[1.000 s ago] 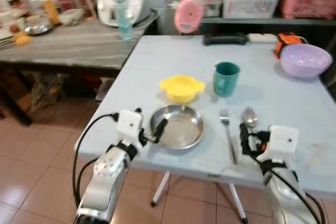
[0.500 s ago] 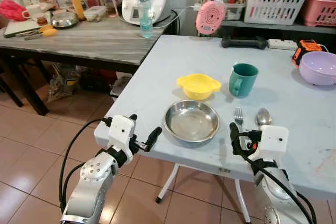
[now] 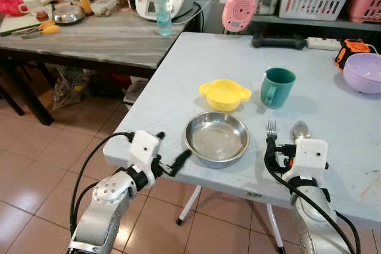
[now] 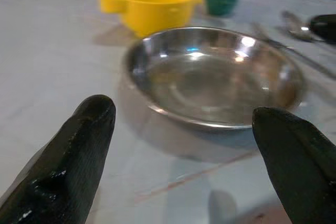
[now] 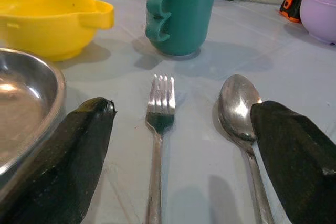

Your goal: Setting the table

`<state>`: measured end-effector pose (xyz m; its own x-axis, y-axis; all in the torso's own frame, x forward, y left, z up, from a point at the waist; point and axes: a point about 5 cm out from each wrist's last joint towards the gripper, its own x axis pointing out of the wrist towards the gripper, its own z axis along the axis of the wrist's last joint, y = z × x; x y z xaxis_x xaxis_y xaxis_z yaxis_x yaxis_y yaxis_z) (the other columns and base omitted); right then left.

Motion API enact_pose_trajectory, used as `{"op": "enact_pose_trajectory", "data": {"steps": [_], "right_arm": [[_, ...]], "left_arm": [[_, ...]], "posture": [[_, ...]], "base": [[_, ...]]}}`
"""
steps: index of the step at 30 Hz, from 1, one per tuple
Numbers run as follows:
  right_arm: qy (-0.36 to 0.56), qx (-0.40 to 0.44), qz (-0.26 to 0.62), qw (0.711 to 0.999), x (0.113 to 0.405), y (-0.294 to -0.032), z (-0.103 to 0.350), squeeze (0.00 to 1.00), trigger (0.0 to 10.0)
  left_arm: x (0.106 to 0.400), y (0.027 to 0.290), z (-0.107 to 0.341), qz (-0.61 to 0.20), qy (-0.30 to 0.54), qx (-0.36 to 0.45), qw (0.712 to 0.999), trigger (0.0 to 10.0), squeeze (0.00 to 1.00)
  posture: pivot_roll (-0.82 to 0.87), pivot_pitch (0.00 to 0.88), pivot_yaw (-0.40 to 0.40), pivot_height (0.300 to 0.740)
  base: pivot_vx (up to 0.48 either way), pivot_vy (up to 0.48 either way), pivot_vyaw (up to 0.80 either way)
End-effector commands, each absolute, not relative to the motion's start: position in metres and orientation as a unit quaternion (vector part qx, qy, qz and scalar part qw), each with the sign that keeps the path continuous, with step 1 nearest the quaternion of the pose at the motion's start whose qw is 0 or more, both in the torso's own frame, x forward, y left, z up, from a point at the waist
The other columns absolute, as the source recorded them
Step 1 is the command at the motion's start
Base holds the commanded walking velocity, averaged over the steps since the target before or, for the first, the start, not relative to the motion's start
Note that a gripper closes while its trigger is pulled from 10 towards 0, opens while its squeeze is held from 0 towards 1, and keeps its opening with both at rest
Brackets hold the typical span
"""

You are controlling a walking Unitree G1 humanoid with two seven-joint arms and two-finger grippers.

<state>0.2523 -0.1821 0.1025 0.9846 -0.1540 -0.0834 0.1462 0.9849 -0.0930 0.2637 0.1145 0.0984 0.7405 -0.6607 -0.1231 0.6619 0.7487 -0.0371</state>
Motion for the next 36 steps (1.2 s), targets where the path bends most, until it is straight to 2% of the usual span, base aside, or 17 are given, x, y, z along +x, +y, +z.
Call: {"op": "enact_pose_trajectory", "data": {"steps": [1, 11, 26, 36], "right_arm": [[0.033, -0.042, -0.086, 0.995, 0.255, -0.18, 0.104, 0.0, 10.0], [0.041, -0.008, -0.048, 0.998, 0.255, -0.176, 0.105, 0.0, 10.0], [0.026, -0.001, -0.077, 0.997, 0.258, -0.19, 0.11, 0.0, 10.0], [0.02, -0.002, -0.078, 0.997, 0.259, -0.188, 0.115, 0.0, 10.0]], "left_arm": [[0.263, 0.117, 0.1, -0.361, 0.065, 0.012, 0.93, 10.0, 0.0], [0.271, 0.114, 0.116, -0.371, 0.049, 0.009, 0.927, 10.0, 0.0], [0.274, 0.11, 0.122, -0.386, 0.042, 0.017, 0.921, 10.0, 0.0], [0.279, 0.108, 0.131, -0.384, 0.025, 0.025, 0.923, 10.0, 0.0]], "posture": [[-0.1, 0.016, 0.06, 0.74], [-0.1, 0.013, 0.063, 0.74], [-0.1, 0.012, 0.062, 0.74], [-0.1, 0.015, 0.059, 0.74]], "base": [[0.0, 0.0, 0.0], [0.0, 0.0, 0.0], [0.0, 0.0, 0.0], [0.0, 0.0, 0.0]]}}
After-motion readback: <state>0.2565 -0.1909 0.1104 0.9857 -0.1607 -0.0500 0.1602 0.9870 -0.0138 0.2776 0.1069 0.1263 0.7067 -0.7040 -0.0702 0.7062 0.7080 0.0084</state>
